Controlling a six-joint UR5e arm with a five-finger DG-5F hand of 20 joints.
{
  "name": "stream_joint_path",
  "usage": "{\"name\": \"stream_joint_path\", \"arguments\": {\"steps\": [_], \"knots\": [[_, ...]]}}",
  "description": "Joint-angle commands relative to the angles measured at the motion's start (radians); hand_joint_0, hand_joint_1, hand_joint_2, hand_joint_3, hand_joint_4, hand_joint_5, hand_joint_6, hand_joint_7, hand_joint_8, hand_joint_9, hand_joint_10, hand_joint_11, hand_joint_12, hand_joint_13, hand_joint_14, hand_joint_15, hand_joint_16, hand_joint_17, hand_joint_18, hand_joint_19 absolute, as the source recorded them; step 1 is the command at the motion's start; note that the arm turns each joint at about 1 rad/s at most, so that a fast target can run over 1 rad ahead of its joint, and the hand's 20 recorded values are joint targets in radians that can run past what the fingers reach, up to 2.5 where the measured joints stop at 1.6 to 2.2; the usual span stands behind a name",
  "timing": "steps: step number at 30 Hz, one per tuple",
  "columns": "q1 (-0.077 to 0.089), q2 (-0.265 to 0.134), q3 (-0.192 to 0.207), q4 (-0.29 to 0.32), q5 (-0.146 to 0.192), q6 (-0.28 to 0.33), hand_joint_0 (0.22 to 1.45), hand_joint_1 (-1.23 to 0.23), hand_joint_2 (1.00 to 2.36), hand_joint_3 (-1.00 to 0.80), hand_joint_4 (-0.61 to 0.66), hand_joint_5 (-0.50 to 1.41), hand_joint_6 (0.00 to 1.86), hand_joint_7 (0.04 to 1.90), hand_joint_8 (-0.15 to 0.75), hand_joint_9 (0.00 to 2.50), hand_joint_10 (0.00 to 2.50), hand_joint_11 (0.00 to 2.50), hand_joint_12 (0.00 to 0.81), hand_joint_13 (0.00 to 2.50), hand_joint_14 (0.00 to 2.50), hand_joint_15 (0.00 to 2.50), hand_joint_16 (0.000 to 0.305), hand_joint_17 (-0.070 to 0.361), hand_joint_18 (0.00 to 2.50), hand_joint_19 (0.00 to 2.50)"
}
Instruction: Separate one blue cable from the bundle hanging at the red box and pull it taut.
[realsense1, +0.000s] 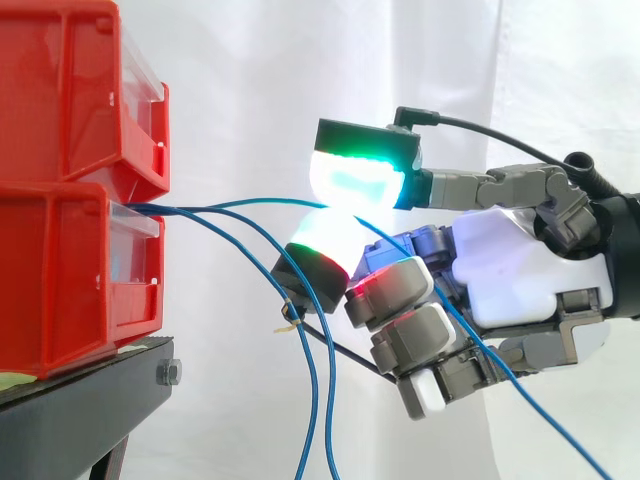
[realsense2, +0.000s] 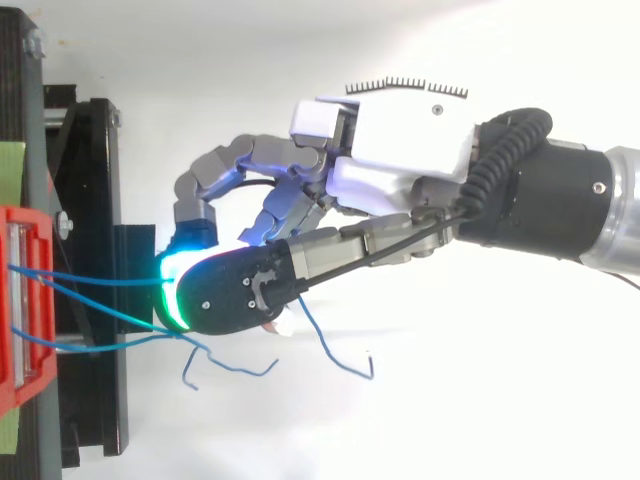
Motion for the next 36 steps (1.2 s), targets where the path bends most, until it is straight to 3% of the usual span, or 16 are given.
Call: {"name": "stream_joint_path", "arguments": {"steps": [1,5,10,12,13,14,15,17,19,25,32,36], "knots": [[0.001,0.0,-0.001,-0.007,-0.004,0.001,0.6,-0.69,1.01,-0.1,0.11,-0.18,0.9,1.2,0.309,1.06,0.0,1.51,0.442,1.03,0.02,1.19,0.056,0.125,0.87,0.78],[-0.007,0.004,0.001,-0.041,-0.007,0.003,0.6,-0.69,1.01,-0.1,0.11,-0.18,0.9,1.21,0.311,1.06,0.0,1.51,0.447,1.03,0.02,1.18,0.056,0.125,0.88,0.78],[-0.015,0.056,-0.016,-0.105,-0.007,-0.008,0.61,-0.69,1.01,-0.1,0.11,-0.18,0.91,1.2,0.317,1.06,0.0,1.5,0.443,1.03,0.02,1.18,0.056,0.125,0.88,0.78],[-0.013,0.105,-0.094,-0.108,-0.003,-0.016,0.61,-0.69,1.01,-0.1,0.11,-0.18,0.91,1.21,0.318,1.06,0.0,1.51,0.443,1.03,0.02,1.19,0.056,0.125,0.88,0.77],[-0.013,0.114,-0.113,-0.104,-0.001,-0.014,0.61,-0.69,1.01,-0.1,0.11,-0.18,0.91,1.21,0.312,1.06,0.0,1.51,0.448,1.03,0.02,1.18,0.056,0.126,0.88,0.78],[-0.013,0.128,-0.136,-0.093,0.004,-0.014,0.61,-0.69,1.01,-0.1,0.11,-0.18,0.91,1.21,0.312,1.06,0.0,1.5,0.447,1.03,0.02,1.19,0.056,0.126,0.88,0.78],[-0.012,0.154,-0.183,-0.055,0.017,-0.014,0.61,-0.69,1.01,-0.1,0.11,-0.18,0.91,1.21,0.318,1.06,0.0,1.51,0.445,1.03,0.02,1.18,0.056,0.126,0.88,0.77],[-0.012,0.163,-0.2,-0.041,0.022,-0.014,0.61,-0.69,1.01,-0.1,0.11,-0.18,0.91,1.21,0.312,1.06,0.0,1.5,0.444,1.03,0.02,1.18,0.056,0.125,0.88,0.77],[-0.007,0.194,-0.252,0.008,0.047,-0.016,0.61,-0.69,1.01,-0.1,0.1,-0.18,0.91,1.2,0.311,1.06,0.0,1.5,0.445,1.03,0.02,1.19,0.056,0.126,0.88,0.77],[-0.007,0.198,-0.277,0.022,0.059,-0.011,0.61,-0.69,1.01,-0.09,0.1,-0.18,0.9,1.23,0.319,1.06,0.0,1.49,0.447,1.03,0.02,1.18,0.056,0.127,0.88,0.77],[-0.001,0.198,-0.277,0.108,0.057,-0.023,0.61,-0.69,1.01,-0.08,0.11,-0.17,0.9,1.23,0.321,1.07,0.0,1.5,0.455,1.03,0.02,1.19,0.056,0.127,0.88,0.76],[-0.001,0.198,-0.277,0.125,0.06,-0.028,0.61,-0.69,1.01,-0.08,0.1,-0.17,0.9,1.23,0.326,1.07,0.0,1.5,0.453,1.03,0.02,1.19,0.057,0.127,0.88,0.76]]}}
